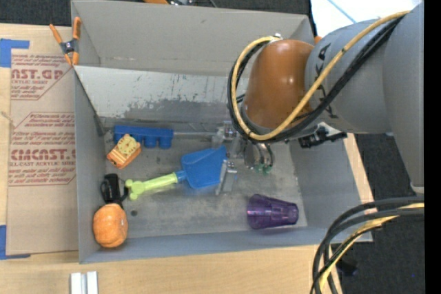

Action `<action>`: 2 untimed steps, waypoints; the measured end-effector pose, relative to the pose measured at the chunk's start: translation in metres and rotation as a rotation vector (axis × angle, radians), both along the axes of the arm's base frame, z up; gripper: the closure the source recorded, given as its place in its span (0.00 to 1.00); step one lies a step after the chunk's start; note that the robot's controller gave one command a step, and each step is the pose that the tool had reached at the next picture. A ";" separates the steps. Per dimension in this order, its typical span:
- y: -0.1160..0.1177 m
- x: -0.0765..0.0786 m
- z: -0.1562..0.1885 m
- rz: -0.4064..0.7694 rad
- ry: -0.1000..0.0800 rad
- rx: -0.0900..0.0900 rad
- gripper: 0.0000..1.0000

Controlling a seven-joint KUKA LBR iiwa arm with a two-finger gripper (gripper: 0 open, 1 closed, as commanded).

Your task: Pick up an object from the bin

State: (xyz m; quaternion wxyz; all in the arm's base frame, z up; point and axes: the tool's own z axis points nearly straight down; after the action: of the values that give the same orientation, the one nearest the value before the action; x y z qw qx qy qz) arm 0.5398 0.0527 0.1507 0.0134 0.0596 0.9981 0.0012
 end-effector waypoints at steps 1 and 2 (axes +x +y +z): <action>0.004 -0.003 -0.012 0.228 0.003 -0.005 0.00; 0.031 -0.004 -0.060 0.123 0.004 -0.003 1.00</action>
Offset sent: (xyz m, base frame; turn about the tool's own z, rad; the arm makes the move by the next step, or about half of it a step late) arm -0.0039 0.0302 -0.0594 -0.1216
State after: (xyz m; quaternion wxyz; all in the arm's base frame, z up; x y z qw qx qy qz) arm 0.5359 0.0842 0.0909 0.0116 -0.0019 0.9999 0.0005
